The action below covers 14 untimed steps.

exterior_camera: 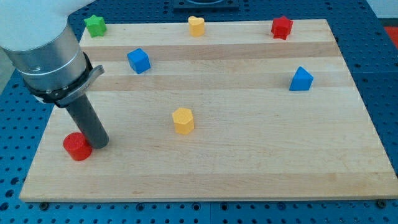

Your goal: Push the yellow hexagon diagonally left below the blue triangle

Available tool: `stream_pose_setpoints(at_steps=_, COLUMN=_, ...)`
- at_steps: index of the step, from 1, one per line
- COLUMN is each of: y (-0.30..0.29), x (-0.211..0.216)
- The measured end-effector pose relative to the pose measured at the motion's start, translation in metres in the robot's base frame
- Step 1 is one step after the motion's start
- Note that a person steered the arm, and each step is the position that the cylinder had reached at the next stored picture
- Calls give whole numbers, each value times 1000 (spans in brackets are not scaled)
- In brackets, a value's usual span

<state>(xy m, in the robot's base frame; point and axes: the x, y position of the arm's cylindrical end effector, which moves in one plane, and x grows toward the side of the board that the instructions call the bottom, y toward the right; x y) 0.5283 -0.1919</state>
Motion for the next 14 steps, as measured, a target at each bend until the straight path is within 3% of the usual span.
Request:
stream_pose_setpoints(at_steps=3, y=-15, x=9)
stream_pose_setpoints(at_steps=7, y=70, x=-100)
stream_pose_setpoints(at_steps=8, y=69, x=-83)
stream_pose_setpoints(at_steps=10, y=149, x=-15)
stream_pose_setpoints(at_steps=12, y=120, x=-57)
stream_pose_setpoints(at_steps=14, y=120, x=-60)
